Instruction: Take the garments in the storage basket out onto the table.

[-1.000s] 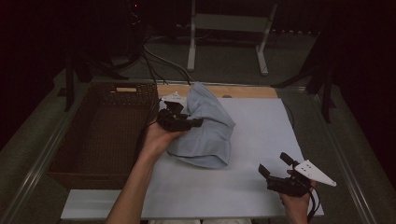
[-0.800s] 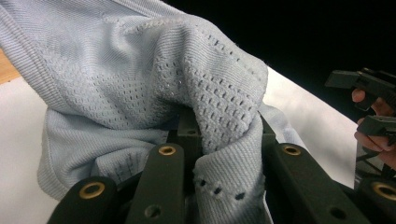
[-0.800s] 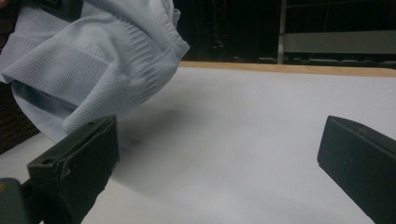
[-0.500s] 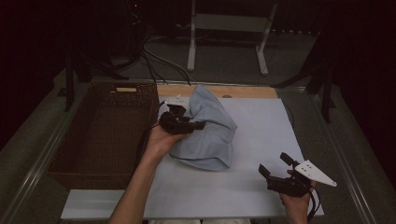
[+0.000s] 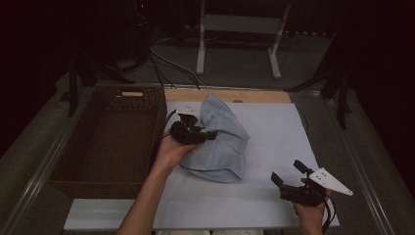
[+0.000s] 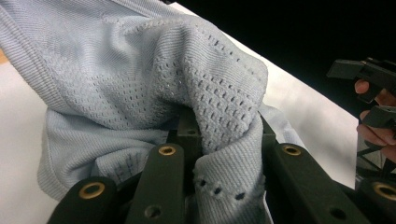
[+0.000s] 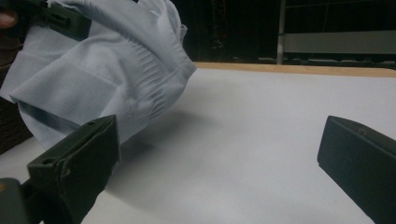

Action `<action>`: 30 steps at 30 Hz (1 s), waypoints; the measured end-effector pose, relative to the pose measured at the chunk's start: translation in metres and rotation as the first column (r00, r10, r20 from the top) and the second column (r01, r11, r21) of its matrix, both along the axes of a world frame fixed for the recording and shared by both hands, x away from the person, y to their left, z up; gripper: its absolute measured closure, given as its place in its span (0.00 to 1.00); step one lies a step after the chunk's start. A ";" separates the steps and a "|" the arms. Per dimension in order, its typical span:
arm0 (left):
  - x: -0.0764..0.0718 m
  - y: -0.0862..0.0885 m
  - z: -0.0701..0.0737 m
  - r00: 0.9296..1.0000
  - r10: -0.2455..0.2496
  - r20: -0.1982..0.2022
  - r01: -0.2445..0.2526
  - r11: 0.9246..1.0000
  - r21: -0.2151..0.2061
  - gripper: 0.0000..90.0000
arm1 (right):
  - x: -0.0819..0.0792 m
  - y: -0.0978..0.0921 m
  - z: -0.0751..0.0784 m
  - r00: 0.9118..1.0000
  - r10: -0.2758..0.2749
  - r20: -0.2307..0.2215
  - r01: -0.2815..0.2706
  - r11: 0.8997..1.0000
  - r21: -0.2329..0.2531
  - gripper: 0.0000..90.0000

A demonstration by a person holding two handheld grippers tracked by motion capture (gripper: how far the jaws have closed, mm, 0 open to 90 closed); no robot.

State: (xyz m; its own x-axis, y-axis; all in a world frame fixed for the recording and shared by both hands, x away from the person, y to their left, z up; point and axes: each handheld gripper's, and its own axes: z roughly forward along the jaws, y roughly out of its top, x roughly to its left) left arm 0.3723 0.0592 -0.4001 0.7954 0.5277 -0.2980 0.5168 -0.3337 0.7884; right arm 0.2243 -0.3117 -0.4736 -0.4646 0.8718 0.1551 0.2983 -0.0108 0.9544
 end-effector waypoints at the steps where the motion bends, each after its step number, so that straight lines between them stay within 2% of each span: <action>1: 0.000 0.000 -0.001 1.000 -0.001 0.000 0.001 1.000 0.003 0.84 | 0.000 0.000 0.000 1.000 0.000 0.001 0.000 1.000 0.001 0.00; 30: -0.004 -0.017 -0.022 1.000 -0.010 -0.017 0.010 1.000 0.015 0.84 | 0.000 0.000 0.000 1.000 0.000 0.002 0.000 1.000 0.000 0.00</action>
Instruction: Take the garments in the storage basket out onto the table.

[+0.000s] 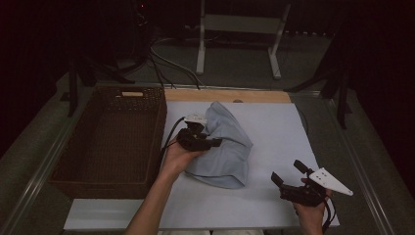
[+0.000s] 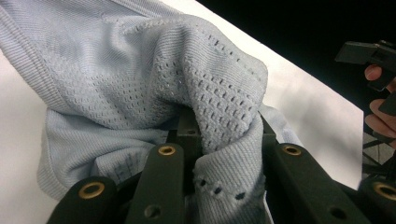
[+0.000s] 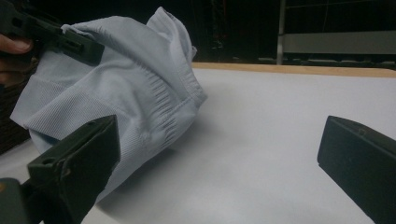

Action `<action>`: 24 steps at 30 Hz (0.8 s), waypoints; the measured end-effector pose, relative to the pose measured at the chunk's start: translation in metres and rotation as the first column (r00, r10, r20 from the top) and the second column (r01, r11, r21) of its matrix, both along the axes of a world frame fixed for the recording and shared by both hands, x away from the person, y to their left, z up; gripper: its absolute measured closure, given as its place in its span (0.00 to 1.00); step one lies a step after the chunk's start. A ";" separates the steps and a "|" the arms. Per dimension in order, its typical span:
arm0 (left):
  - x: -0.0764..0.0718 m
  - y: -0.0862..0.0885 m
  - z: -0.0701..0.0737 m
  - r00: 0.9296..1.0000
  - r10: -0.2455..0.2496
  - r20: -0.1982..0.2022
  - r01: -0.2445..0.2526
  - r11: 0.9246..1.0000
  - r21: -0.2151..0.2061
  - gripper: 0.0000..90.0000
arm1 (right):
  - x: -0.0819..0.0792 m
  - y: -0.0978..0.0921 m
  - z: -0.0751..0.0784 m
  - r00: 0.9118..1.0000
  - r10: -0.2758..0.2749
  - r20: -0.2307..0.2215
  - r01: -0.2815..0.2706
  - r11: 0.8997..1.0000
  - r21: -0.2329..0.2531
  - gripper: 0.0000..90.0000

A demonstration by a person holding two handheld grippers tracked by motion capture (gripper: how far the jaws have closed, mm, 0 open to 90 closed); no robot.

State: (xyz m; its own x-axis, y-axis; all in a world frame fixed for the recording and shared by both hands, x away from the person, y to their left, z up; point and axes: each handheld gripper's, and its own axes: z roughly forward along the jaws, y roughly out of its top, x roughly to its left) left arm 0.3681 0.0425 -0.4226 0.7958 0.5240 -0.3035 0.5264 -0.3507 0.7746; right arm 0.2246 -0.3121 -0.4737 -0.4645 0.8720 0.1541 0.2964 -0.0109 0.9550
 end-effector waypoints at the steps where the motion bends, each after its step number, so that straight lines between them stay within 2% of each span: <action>1: 0.000 0.000 0.000 1.000 -0.001 0.000 0.001 1.000 0.000 0.84 | 0.000 0.000 0.000 1.000 0.000 0.000 0.000 1.000 0.001 0.00; 24: 0.002 -0.012 -0.015 0.999 0.030 -0.014 -0.030 0.999 0.014 0.83 | 0.000 0.000 0.000 1.000 0.002 -0.001 -0.002 1.000 0.002 0.00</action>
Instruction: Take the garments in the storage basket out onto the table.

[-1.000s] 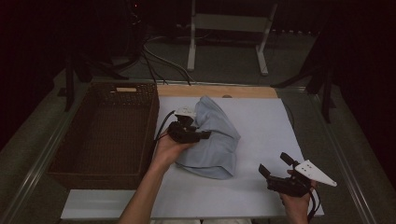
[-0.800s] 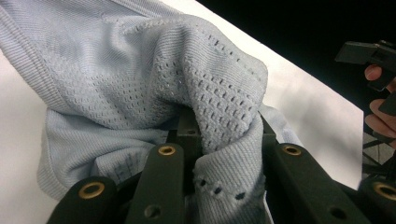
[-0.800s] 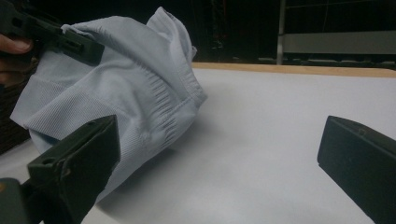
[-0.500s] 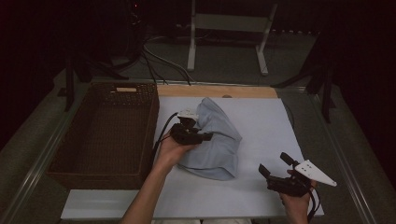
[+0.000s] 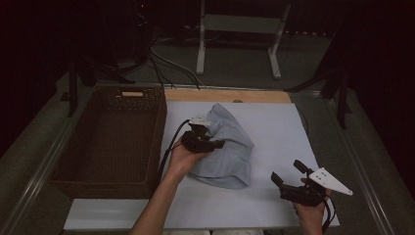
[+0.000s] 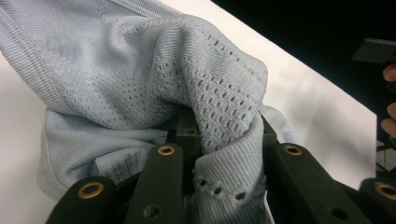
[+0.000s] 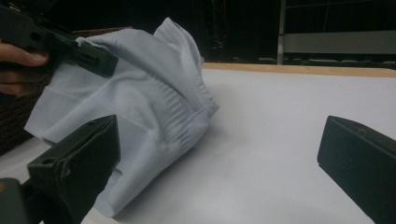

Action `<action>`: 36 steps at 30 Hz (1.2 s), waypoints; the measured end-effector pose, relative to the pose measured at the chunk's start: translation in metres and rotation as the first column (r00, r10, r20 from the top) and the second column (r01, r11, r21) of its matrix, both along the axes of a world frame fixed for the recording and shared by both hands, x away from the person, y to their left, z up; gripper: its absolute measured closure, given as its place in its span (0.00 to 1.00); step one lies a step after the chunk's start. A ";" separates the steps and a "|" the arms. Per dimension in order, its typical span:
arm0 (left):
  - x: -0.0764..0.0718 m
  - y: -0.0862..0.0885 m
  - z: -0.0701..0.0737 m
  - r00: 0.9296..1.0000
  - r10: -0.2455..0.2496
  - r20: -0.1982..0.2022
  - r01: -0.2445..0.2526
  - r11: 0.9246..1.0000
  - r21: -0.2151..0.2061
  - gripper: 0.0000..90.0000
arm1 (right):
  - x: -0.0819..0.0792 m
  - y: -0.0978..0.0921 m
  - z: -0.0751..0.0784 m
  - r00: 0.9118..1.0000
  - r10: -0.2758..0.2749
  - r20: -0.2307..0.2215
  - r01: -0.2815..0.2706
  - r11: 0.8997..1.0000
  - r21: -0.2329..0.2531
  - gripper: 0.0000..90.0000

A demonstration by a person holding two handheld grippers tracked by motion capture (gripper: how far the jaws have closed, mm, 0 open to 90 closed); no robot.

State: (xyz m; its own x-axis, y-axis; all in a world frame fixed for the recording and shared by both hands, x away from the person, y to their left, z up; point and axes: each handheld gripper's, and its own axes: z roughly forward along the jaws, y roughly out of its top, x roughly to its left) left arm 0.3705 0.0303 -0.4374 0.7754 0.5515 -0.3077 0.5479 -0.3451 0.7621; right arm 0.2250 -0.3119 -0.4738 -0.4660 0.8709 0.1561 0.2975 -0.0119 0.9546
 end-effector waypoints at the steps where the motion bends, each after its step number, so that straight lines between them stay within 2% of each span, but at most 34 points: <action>1: 0.000 -0.001 -0.001 1.000 0.000 -0.001 0.000 1.000 0.004 0.83 | 0.000 0.000 0.000 1.000 0.000 0.000 0.000 1.000 0.000 0.00; 11: 0.000 -0.007 -0.009 1.000 0.016 -0.006 -0.016 1.000 0.003 0.82 | 0.000 -0.001 0.000 1.000 -0.001 0.003 0.001 1.000 0.000 0.00; 21: 0.000 -0.009 -0.019 0.999 0.037 -0.027 -0.037 0.999 0.001 0.80 | 0.000 -0.001 0.000 1.000 -0.001 0.002 0.001 1.000 0.000 0.00; 26: 0.000 -0.008 -0.023 0.998 0.037 -0.045 -0.038 0.999 -0.016 0.73 | 0.000 0.000 0.000 1.000 -0.001 0.001 0.001 1.000 -0.001 0.00; 28: 0.000 -0.008 -0.024 0.999 0.042 -0.034 -0.042 0.999 -0.006 0.71 | 0.000 0.000 0.000 1.000 0.000 0.001 0.000 1.000 0.000 0.00; 31: -0.001 -0.005 -0.024 0.998 0.058 -0.024 -0.058 0.998 -0.016 0.66 | 0.000 0.000 0.000 1.000 -0.001 0.002 0.001 1.000 0.000 0.00; 36: 0.001 -0.001 -0.021 0.997 0.072 -0.038 -0.074 0.996 -0.051 0.52 | 0.000 0.000 0.000 1.000 -0.001 0.000 0.001 1.000 -0.001 0.00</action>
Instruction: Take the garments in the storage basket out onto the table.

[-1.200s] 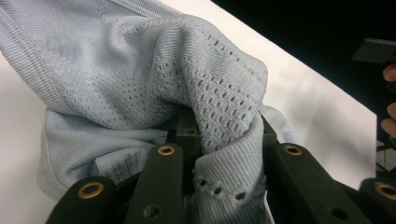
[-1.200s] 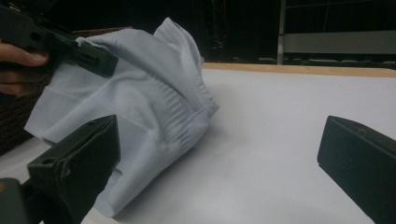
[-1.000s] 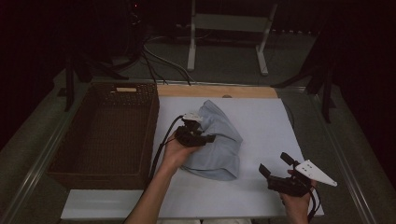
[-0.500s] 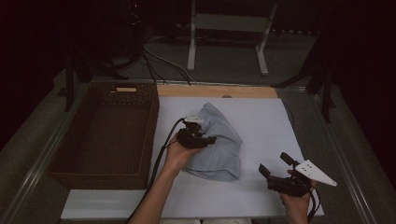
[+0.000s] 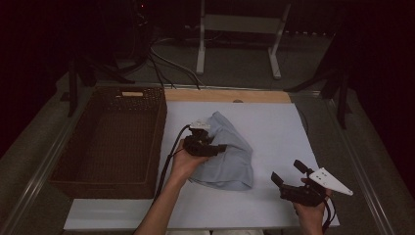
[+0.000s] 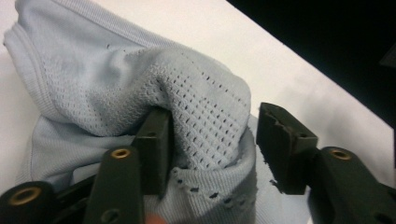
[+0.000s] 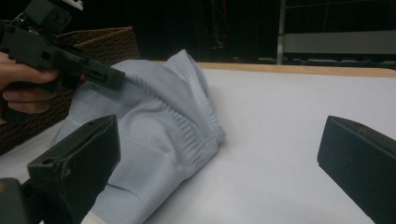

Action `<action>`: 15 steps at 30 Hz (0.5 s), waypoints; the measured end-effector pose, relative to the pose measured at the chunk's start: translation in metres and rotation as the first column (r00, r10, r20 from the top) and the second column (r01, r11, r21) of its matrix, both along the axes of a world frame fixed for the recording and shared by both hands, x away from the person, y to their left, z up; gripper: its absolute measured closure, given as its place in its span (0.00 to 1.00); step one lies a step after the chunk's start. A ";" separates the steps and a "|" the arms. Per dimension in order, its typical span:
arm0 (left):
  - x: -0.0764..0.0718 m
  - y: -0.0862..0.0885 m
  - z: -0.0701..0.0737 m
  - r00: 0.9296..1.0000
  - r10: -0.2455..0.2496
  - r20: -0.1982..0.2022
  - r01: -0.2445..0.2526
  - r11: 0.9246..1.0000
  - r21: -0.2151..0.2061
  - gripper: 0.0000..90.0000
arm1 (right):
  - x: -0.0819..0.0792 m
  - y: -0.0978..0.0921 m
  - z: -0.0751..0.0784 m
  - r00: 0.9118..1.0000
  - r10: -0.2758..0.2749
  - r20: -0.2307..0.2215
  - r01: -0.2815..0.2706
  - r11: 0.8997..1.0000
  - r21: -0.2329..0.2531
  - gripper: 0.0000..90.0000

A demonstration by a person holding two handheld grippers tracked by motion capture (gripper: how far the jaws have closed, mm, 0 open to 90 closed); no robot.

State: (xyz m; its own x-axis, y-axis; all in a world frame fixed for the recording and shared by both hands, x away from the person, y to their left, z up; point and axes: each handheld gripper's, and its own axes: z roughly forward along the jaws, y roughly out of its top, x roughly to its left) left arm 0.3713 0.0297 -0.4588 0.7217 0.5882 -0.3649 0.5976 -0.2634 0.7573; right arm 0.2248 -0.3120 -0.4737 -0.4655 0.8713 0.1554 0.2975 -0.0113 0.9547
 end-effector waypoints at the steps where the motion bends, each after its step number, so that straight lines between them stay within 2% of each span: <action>1: 0.000 0.001 0.000 1.000 0.001 -0.006 -0.001 1.000 -0.006 0.48 | 0.000 0.000 0.000 1.000 0.000 0.000 0.000 1.000 0.000 0.00; 4: -0.001 0.001 0.001 1.000 0.011 0.001 -0.011 1.000 0.004 0.38 | 0.000 0.000 0.000 1.000 0.000 0.000 0.000 1.000 -0.001 0.00; 6: -0.003 -0.001 0.003 0.999 0.031 0.035 -0.032 0.999 0.031 0.23 | 0.000 0.000 0.000 1.000 -0.001 0.000 0.001 1.000 0.000 0.00; 8: -0.004 -0.002 0.005 0.998 0.038 0.045 -0.039 0.999 0.028 0.20 | 0.000 0.000 0.000 1.000 -0.001 0.001 0.001 1.000 0.000 0.00; 9: -0.004 -0.002 0.005 0.998 0.038 0.045 -0.039 0.999 0.028 0.06 | 0.000 0.000 0.000 1.000 -0.001 0.001 0.001 1.000 0.000 0.00; 10: -0.005 -0.002 0.006 0.997 0.052 0.062 -0.055 0.997 0.048 0.06 | 0.000 0.000 0.000 1.000 0.000 0.000 0.000 1.000 0.000 0.00; 11: -0.006 -0.001 0.006 0.996 0.053 0.065 -0.056 0.998 0.041 0.02 | 0.000 0.000 0.000 1.000 0.000 0.000 0.000 1.000 0.000 0.00; 15: -0.008 0.002 0.010 0.993 0.071 0.096 -0.074 0.997 0.026 0.01 | 0.000 0.000 0.000 1.000 0.001 0.000 -0.001 1.000 0.000 0.00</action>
State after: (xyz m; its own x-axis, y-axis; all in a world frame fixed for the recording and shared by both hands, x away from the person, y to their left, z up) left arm 0.3636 0.0318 -0.4488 0.7075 0.6496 -0.2784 0.5417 -0.2455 0.8039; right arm 0.2248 -0.3118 -0.4737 -0.4662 0.8709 0.1555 0.2970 -0.0115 0.9548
